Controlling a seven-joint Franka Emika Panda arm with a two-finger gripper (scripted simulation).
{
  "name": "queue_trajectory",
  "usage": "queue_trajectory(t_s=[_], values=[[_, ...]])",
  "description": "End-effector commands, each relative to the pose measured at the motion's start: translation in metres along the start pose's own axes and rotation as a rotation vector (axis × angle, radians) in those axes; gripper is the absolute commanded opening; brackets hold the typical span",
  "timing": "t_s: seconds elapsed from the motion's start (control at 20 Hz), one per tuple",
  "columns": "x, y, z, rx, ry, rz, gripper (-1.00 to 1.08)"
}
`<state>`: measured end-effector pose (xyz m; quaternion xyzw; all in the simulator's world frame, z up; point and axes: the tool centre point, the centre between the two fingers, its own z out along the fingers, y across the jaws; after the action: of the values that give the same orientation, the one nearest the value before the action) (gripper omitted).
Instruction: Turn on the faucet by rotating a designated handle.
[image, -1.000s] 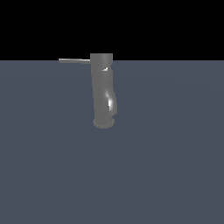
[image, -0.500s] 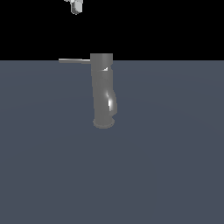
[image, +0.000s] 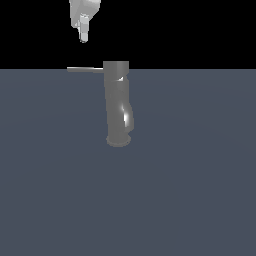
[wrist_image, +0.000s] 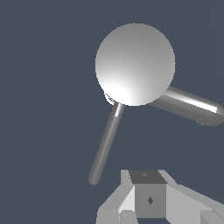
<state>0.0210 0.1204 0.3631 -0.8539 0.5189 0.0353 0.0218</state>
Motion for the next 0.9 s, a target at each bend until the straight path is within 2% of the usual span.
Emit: queue_trajectory(t_s=[0.0,0.4,0.85], values=[[-0.001,-0.015,0.012,0.0,0.011,0.06,-1.0],[-0.006,-0.054,0.051,0.004,0.05,0.223,-1.0],[-0.011,-0.076,0.075,0.012,0.078,0.318,-1.0]])
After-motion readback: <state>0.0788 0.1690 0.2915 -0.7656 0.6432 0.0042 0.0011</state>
